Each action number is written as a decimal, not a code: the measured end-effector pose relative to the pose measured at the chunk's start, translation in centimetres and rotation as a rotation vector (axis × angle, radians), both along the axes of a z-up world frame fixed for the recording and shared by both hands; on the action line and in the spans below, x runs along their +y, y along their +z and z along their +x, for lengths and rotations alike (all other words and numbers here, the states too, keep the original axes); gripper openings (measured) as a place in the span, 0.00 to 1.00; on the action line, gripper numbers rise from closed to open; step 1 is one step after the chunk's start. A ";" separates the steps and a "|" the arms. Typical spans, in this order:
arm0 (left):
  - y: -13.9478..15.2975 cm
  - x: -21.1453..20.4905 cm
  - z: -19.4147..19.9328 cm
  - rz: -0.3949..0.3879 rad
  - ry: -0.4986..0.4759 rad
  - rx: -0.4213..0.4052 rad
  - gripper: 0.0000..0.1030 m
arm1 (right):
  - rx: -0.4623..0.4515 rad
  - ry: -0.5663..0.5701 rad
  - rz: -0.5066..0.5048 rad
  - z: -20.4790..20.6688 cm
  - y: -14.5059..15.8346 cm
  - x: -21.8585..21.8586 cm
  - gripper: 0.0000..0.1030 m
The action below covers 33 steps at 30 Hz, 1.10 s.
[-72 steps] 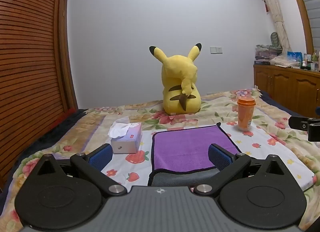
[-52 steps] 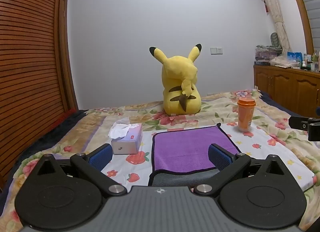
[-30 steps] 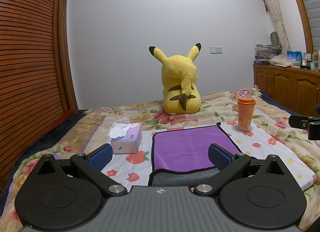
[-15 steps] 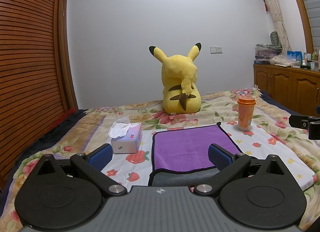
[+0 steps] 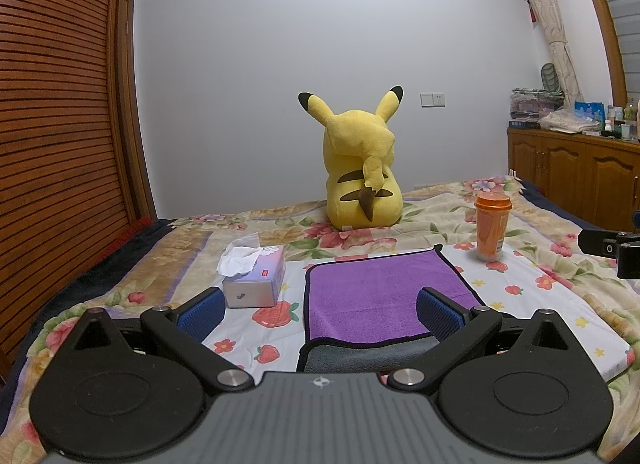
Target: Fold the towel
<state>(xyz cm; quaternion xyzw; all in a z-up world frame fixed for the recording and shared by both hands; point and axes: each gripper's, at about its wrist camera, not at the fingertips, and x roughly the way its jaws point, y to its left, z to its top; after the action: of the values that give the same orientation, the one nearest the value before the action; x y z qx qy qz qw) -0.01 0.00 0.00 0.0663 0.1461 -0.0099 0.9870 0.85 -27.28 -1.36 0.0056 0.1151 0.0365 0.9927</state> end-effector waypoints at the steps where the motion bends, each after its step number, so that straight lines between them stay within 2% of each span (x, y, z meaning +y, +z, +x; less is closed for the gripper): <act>1: 0.0 0.0 0.0 0.000 0.000 0.000 1.00 | 0.000 0.000 -0.001 0.0 0.0 0.0 1.00; 14: 0.1 0.3 -0.1 0.003 -0.002 0.014 1.00 | 0.004 0.001 -0.002 0.2 -0.1 0.4 1.00; 33: -1.3 -0.6 1.5 0.034 -0.039 0.115 1.00 | 0.056 0.023 -0.037 1.7 -0.6 1.6 1.00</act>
<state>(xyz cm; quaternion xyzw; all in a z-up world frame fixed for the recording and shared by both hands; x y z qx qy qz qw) 1.52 -0.57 -1.33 0.0851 0.2014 -0.0305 0.9753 2.52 -25.71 -1.98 -0.0128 0.1435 0.0457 0.9885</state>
